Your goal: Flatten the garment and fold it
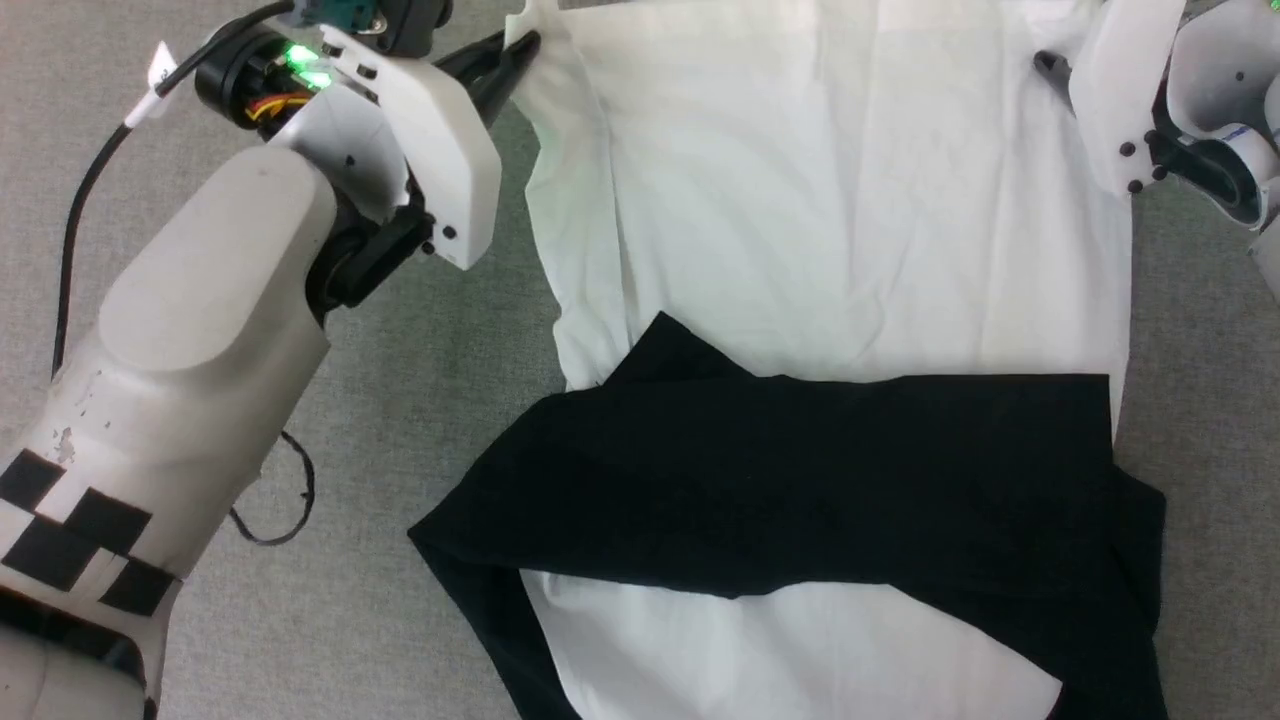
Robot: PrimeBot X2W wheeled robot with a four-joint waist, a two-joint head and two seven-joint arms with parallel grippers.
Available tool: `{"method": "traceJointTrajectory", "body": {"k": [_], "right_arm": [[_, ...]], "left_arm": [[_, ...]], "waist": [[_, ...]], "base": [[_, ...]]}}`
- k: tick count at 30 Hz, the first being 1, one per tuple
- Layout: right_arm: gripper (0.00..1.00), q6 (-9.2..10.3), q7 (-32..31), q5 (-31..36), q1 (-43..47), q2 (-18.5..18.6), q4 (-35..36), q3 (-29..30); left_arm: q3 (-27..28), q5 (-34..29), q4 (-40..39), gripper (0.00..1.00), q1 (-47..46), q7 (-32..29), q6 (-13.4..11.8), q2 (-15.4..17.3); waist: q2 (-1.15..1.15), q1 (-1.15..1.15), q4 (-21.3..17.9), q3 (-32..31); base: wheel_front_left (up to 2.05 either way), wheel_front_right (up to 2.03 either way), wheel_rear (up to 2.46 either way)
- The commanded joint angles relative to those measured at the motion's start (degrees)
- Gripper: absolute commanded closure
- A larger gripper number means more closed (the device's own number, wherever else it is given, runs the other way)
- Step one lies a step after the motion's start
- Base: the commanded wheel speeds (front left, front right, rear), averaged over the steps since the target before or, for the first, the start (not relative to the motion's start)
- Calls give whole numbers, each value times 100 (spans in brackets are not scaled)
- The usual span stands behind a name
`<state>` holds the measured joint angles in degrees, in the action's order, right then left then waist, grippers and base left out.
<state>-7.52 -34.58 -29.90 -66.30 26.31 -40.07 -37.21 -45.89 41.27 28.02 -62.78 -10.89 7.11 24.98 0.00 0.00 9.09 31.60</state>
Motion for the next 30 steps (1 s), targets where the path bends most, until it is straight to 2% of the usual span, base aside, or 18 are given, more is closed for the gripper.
{"method": "traceJointTrajectory", "body": {"k": [1,5,12,19,25,30], "right_arm": [[100,3,13,-25,180,-14,-196,-231],[100,3,449,26,3,64,-418,-374],[100,3,1657,155,-359,-20,-740,-398],[100,3,2880,335,-592,-113,-1141,-390],[100,3,3816,321,-527,-246,-1408,-389],[100,3,4286,49,-119,-289,-1354,-547]], "left_arm": [[-8,27,94,100,-98,70,36,6],[-12,72,330,100,-158,157,37,68],[56,18,792,100,-312,527,22,156],[166,-145,1154,100,-458,1371,-63,78],[174,-157,1492,100,-432,1765,-64,-3],[33,-145,1473,100,-70,2009,-26,28]], "waist": [[0,0,-19,-10],[0,0,-152,-88],[0,0,-438,-270],[0,0,-622,-486],[0,0,-687,-819],[0,0,-706,-1346]], "base": [[0,0,0],[0,0,0],[0,0,0],[0,0,0],[0,0,0],[0,0,0]]}}
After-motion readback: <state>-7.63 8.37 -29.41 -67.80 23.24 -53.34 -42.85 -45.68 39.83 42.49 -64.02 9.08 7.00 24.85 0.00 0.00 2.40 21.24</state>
